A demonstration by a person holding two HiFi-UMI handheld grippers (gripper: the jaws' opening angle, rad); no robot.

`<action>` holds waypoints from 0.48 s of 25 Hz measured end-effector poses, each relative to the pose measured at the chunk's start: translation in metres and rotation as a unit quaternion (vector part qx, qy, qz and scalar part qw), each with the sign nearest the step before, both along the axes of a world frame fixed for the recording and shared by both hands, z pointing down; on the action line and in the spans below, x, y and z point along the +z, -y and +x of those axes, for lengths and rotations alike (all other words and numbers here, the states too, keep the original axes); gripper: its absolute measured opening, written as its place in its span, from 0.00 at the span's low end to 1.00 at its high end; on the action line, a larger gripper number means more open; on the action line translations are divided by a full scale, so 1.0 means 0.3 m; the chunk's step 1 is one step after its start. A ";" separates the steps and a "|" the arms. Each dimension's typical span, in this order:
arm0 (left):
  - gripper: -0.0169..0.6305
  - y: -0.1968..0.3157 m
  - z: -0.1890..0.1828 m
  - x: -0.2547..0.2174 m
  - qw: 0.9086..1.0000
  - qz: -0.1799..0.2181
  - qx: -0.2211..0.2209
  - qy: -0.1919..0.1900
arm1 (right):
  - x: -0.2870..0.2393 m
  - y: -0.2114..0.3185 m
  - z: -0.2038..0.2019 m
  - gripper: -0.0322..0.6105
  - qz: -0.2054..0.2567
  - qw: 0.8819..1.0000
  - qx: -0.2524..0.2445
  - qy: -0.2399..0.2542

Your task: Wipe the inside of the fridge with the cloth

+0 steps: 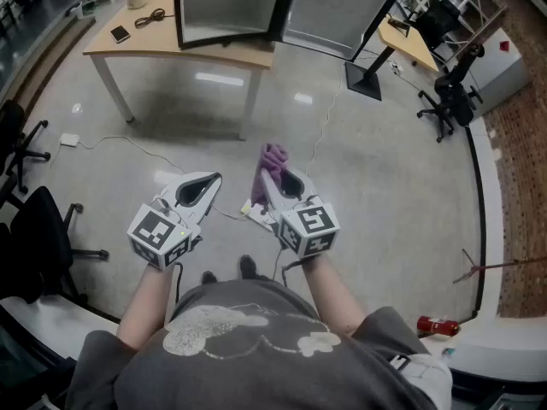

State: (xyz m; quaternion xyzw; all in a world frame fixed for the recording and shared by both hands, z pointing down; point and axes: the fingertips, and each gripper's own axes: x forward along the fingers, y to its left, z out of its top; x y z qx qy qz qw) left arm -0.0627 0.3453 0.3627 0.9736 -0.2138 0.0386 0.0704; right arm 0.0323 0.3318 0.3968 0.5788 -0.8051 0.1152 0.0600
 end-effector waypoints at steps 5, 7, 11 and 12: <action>0.05 0.011 0.035 -0.018 1.000 0.017 0.002 0.000 | 0.024 0.026 0.042 0.17 0.006 1.000 0.006 0.004; 0.05 0.021 0.039 -0.013 1.000 0.015 -0.004 0.002 | 0.031 0.035 0.054 0.17 0.007 1.000 0.005 0.006; 0.05 0.039 0.058 -0.001 1.000 0.010 -0.015 0.002 | 0.035 0.048 0.085 0.17 0.007 1.000 0.002 0.011; 0.05 0.041 0.068 0.004 1.000 0.008 -0.016 0.004 | 0.036 0.050 0.096 0.17 0.007 1.000 0.002 0.012</action>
